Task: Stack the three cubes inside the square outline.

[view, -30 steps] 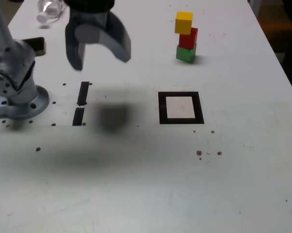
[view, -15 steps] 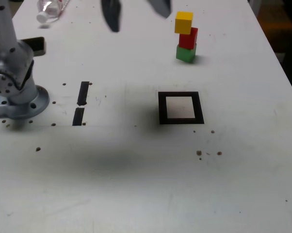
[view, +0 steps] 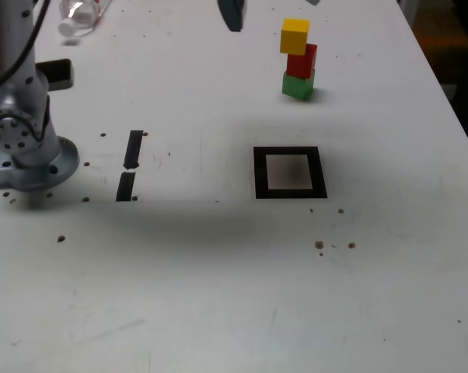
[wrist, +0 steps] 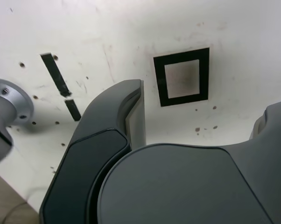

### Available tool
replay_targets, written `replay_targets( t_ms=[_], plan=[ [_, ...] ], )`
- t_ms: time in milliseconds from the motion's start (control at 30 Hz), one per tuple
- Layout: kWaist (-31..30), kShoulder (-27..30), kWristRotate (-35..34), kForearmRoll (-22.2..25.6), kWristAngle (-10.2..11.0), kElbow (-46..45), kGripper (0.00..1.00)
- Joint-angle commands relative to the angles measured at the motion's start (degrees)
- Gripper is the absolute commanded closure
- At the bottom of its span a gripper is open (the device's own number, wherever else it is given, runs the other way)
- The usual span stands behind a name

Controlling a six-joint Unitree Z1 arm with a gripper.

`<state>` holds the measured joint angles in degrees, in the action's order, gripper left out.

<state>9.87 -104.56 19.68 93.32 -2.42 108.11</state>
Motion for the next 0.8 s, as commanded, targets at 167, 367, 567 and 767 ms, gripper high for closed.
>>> replay_targets(
  t_ms=[167, 367, 567, 767],
  plan=[
    [5.45, -3.43, 6.49, 0.77, 0.48, 1.94, 0.08],
    [8.28, -5.99, 9.84, 0.73, 2.23, 3.64, 0.08],
    [10.10, -8.97, 12.50, 0.72, 4.13, 5.97, 0.08],
    [11.02, -12.04, 13.61, 0.72, 6.43, 6.79, 0.08]
  ],
)
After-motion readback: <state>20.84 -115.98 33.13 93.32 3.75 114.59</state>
